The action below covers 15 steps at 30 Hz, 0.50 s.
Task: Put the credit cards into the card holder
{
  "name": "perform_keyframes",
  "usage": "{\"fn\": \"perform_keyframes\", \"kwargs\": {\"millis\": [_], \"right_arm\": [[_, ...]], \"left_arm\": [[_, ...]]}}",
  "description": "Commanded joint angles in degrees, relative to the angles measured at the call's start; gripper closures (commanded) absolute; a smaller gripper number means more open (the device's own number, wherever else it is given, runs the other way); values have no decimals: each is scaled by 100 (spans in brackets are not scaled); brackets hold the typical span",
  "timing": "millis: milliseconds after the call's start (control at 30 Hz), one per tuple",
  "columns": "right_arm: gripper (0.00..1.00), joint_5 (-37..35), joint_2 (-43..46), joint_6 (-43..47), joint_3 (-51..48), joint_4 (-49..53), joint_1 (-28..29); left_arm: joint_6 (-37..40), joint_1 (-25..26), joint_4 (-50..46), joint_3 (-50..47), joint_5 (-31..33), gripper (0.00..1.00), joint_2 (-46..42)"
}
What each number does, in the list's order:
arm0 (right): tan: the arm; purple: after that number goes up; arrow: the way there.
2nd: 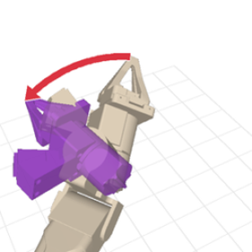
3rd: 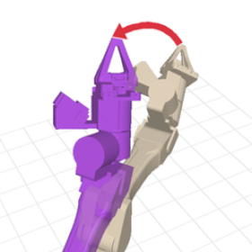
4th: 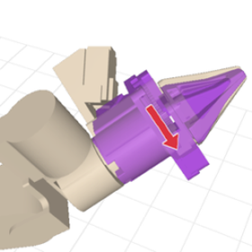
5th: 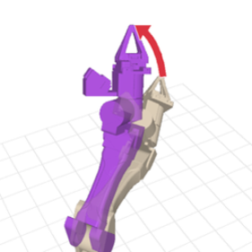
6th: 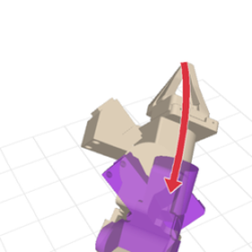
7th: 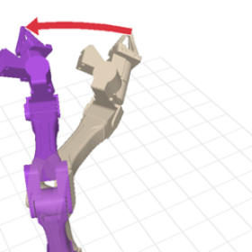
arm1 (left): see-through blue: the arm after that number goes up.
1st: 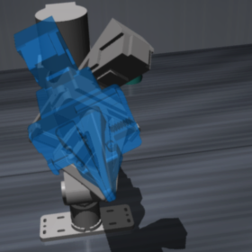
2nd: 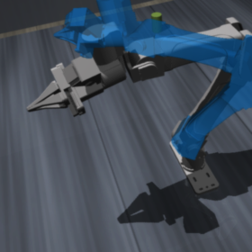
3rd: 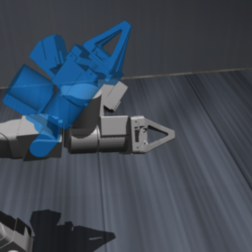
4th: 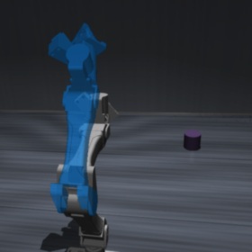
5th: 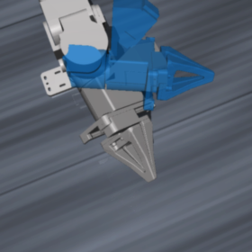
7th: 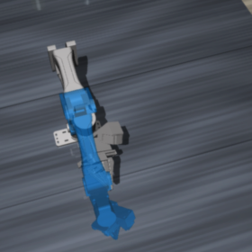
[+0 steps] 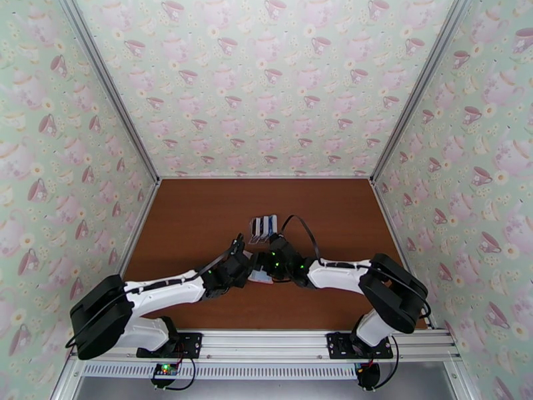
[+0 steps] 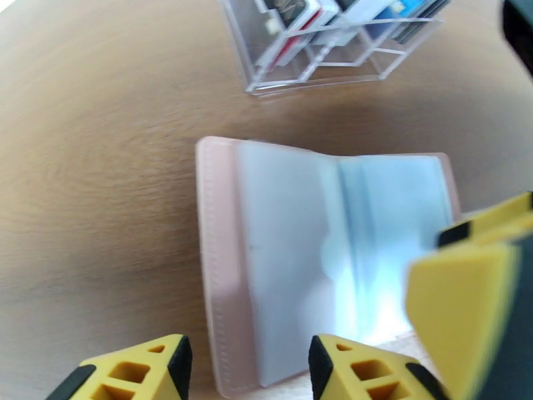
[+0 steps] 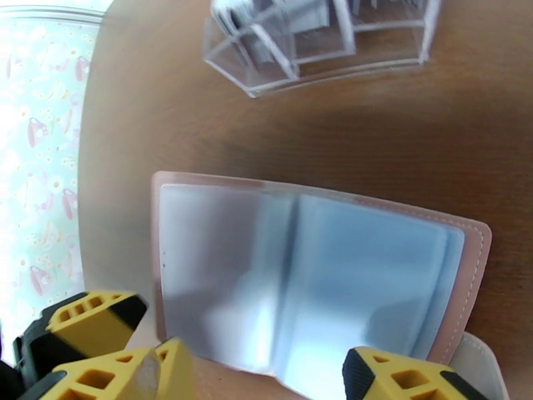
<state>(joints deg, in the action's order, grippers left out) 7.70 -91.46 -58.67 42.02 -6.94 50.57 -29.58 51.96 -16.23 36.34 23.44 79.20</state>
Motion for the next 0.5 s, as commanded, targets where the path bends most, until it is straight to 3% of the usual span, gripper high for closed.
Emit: {"fn": "perform_keyframes", "kwargs": {"millis": [0,300,467], "right_arm": [[26,-51,80,147,207,265,-9],[51,260,-531,46,524,-247,-29],[63,433,-875,14,727,-382,-30]], "left_arm": [[-46,-89,104,-34,71,51,201],[-224,-142,473,-183,-372,71,609],[-416,-107,797,-408,-715,75,606]]}}
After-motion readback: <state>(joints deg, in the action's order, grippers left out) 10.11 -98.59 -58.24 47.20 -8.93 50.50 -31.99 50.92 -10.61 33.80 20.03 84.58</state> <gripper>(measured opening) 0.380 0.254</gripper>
